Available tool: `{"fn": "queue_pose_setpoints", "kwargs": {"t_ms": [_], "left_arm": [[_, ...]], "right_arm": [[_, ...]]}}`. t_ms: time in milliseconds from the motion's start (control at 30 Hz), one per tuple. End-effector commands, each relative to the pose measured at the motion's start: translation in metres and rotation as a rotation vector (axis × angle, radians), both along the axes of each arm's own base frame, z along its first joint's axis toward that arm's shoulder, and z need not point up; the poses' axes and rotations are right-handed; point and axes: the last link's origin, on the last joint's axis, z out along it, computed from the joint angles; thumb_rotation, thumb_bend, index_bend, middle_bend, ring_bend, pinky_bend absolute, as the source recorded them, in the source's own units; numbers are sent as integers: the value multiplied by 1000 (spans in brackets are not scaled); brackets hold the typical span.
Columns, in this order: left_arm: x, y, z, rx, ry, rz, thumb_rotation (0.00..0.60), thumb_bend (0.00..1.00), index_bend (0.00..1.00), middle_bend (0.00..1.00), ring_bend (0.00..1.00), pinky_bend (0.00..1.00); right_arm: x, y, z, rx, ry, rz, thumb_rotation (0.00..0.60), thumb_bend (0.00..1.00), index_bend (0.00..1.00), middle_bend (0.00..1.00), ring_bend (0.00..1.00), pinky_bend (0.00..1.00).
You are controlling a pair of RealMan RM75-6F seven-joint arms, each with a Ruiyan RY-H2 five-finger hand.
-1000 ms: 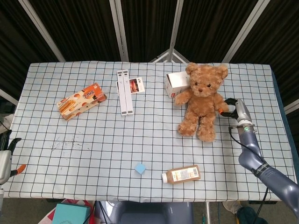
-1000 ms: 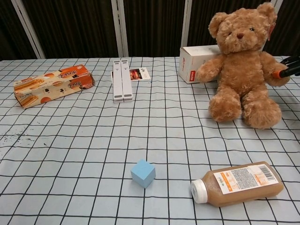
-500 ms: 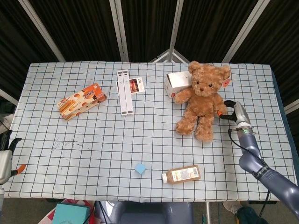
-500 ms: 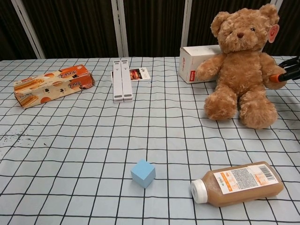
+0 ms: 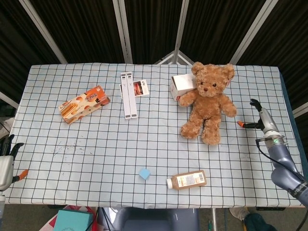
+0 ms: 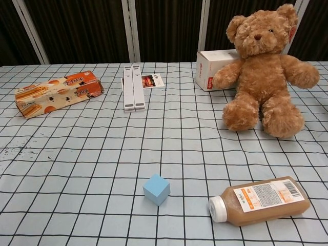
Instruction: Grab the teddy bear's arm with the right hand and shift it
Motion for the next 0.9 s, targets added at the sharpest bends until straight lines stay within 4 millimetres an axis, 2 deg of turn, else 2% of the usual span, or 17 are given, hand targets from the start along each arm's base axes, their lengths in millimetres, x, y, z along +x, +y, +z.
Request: {"fn": "queue_pose_setpoints", "kwargs": {"t_ms": [33, 167, 267, 400, 533, 633, 900], "left_arm": [[0, 0, 0, -4, -1, -2, 600, 244, 199, 0, 0, 30], [1, 2, 0, -9, -9, -8, 600, 244, 199, 0, 0, 30], [3, 1, 1, -11, -15, -16, 600, 244, 199, 0, 0, 30], [4, -1, 1, -23, -25, -26, 600, 244, 199, 0, 0, 30], [3, -3, 2, -40, -33, -30, 600, 244, 199, 0, 0, 30], [3, -5, 4, -45, -44, -35, 600, 244, 199, 0, 0, 30], [2, -8, 12, -32, -59, -43, 600, 244, 199, 0, 0, 30]], "right_arm": [[-18, 25, 21, -12, 106, 4, 600, 232, 0, 107, 7, 0], [-19, 68, 36, -33, 231, 77, 600, 231, 0, 107, 7, 0], [-9, 113, 40, -110, 321, 161, 600, 231, 0, 107, 13, 0], [0, 179, 26, -116, 449, 236, 600, 231, 0, 107, 19, 0], [-1, 225, 15, -32, 588, 264, 600, 230, 0, 107, 19, 0], [-1, 242, 14, -25, 664, 302, 600, 231, 0, 107, 19, 0], [-1, 249, 25, -169, 862, 428, 600, 231, 0, 107, 19, 0]]}}
